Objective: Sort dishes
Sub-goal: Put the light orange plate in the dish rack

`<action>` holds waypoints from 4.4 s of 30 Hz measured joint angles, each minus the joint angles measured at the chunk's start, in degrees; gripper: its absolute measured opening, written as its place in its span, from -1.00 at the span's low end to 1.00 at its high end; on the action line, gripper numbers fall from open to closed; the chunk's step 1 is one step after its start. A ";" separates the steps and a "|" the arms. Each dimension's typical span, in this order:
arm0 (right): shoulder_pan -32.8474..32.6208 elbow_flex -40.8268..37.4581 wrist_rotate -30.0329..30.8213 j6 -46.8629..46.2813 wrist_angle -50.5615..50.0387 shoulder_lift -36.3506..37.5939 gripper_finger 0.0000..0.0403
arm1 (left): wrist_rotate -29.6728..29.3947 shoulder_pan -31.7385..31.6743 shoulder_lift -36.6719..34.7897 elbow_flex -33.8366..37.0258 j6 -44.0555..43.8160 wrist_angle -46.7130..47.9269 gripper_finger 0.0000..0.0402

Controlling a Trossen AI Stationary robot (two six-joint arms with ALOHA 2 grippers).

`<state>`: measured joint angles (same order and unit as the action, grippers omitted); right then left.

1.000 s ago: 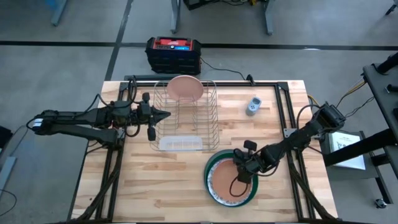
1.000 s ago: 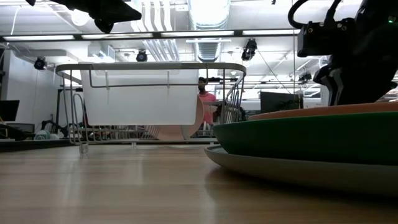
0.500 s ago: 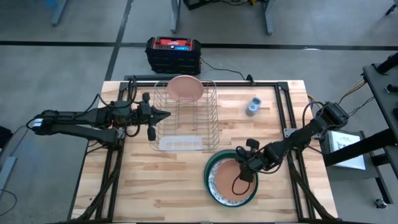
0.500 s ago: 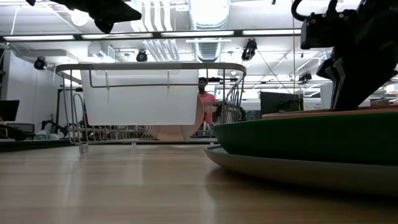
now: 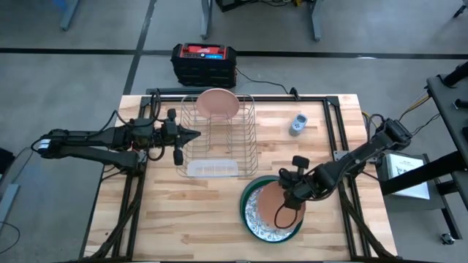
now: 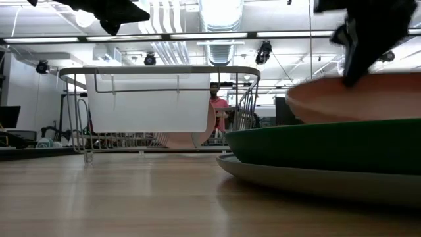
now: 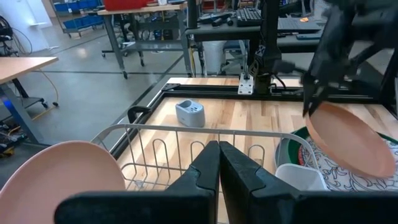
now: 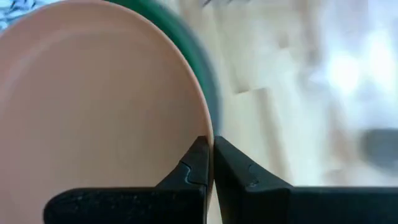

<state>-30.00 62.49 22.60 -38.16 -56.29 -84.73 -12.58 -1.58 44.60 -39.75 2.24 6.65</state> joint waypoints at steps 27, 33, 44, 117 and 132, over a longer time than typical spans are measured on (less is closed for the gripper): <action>14.66 18.86 60.06 21.35 -8.12 3.24 -1.00 | 0.02 0.00 -3.41 0.02 -0.17 2.85 -1.00; 21.13 18.83 58.65 32.36 -0.26 3.23 -1.00 | -0.05 0.00 -5.50 0.02 -1.25 5.53 -1.00; 31.55 15.86 28.06 66.92 44.78 2.95 -1.00 | -0.09 0.00 -6.99 0.02 -1.27 6.94 -1.00; 46.00 11.92 17.41 80.72 81.02 -23.78 -1.00 | -0.37 0.01 -9.44 0.02 0.46 7.99 -1.00; 45.66 11.92 17.80 81.51 82.71 -27.76 -1.00 | -0.37 0.00 -9.44 0.02 0.44 7.98 -1.00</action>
<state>15.66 74.41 40.40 43.35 26.41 -112.49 -12.95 -1.58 35.16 -39.72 2.68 14.63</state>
